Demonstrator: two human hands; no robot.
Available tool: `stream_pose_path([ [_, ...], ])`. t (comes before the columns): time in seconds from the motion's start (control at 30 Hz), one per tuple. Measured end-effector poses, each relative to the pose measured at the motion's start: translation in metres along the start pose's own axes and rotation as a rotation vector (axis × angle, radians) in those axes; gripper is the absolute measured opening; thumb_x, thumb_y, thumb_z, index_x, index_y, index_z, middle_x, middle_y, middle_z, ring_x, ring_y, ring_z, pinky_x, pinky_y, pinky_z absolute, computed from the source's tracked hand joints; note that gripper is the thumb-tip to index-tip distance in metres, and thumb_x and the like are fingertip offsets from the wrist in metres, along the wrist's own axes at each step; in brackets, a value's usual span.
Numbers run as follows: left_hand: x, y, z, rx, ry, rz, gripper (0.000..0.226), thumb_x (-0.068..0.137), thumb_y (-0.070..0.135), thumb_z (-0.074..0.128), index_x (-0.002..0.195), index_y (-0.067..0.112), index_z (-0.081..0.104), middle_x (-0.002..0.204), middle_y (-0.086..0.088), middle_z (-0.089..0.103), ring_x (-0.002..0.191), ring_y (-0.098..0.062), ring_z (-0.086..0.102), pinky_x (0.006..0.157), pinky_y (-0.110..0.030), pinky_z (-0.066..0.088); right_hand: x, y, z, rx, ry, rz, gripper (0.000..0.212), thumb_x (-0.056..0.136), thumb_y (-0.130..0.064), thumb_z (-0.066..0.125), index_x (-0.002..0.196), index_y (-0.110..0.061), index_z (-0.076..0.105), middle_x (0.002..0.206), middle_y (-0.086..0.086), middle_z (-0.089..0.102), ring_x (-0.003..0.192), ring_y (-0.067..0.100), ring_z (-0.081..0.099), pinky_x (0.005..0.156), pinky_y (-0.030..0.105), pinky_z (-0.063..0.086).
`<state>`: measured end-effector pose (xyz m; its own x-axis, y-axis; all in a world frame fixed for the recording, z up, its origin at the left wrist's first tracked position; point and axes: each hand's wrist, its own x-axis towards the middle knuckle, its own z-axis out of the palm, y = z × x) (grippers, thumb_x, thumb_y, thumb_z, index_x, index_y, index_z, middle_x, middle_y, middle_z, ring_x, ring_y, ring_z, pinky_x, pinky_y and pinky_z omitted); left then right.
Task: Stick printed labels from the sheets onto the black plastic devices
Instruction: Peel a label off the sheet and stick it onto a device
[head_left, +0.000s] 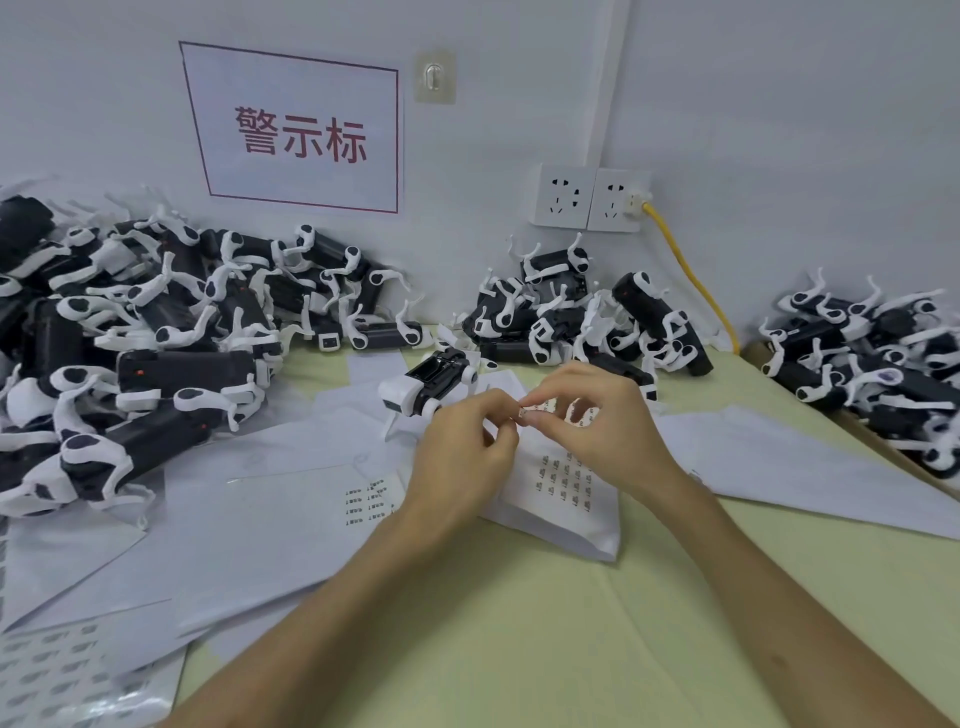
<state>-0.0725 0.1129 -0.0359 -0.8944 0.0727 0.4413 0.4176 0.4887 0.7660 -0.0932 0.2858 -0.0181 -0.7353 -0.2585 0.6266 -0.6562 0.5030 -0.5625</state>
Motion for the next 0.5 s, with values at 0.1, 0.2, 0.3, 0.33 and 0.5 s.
stream_pose_path([
  [0.1,-0.001,-0.001,0.0,0.069,0.001,0.041,0.023,0.094,0.012,0.055,0.094,0.027,0.073,0.083,0.015,0.068,0.068,-0.01,0.061,0.069,-0.032,0.053,0.0,0.003,0.001,-0.069,0.013,-0.04,0.014,0.079,-0.01,0.085,0.086,-0.02,0.079,0.084,-0.01,0.067,0.067,0.013,0.059,0.064,0.02,0.044],
  [0.2,-0.001,-0.001,-0.001,0.116,0.008,0.061,0.026,0.095,0.014,0.054,0.099,0.026,0.076,0.09,0.015,0.071,0.072,-0.008,0.063,0.071,-0.032,0.053,0.0,0.005,0.0,-0.123,-0.001,-0.06,0.012,0.08,-0.013,0.085,0.084,-0.021,0.077,0.085,-0.008,0.065,0.069,0.013,0.059,0.065,0.02,0.045],
  [0.3,0.0,-0.004,0.001,0.19,0.023,0.106,0.027,0.096,0.013,0.054,0.103,0.024,0.077,0.093,0.012,0.07,0.081,-0.008,0.06,0.075,-0.032,0.051,0.0,0.006,0.001,-0.172,-0.03,-0.076,0.012,0.083,-0.014,0.081,0.084,-0.022,0.073,0.087,-0.008,0.064,0.07,0.013,0.06,0.066,0.026,0.048],
  [0.33,0.0,-0.004,0.001,0.22,0.048,0.126,0.027,0.096,0.013,0.054,0.103,0.024,0.078,0.092,0.011,0.069,0.086,-0.011,0.059,0.077,-0.032,0.048,0.0,0.005,0.001,-0.18,-0.036,-0.084,0.012,0.084,-0.013,0.08,0.084,-0.021,0.071,0.087,-0.008,0.064,0.07,0.013,0.06,0.067,0.026,0.048],
  [0.5,0.007,-0.011,-0.006,0.452,0.294,0.215,0.021,0.086,0.015,0.067,0.099,0.029,0.076,0.104,0.007,0.066,0.103,-0.021,0.054,0.09,-0.038,0.032,0.0,0.005,0.003,-0.165,-0.028,-0.094,0.012,0.087,-0.012,0.075,0.084,-0.02,0.066,0.087,-0.012,0.062,0.071,0.013,0.06,0.068,0.021,0.046],
])
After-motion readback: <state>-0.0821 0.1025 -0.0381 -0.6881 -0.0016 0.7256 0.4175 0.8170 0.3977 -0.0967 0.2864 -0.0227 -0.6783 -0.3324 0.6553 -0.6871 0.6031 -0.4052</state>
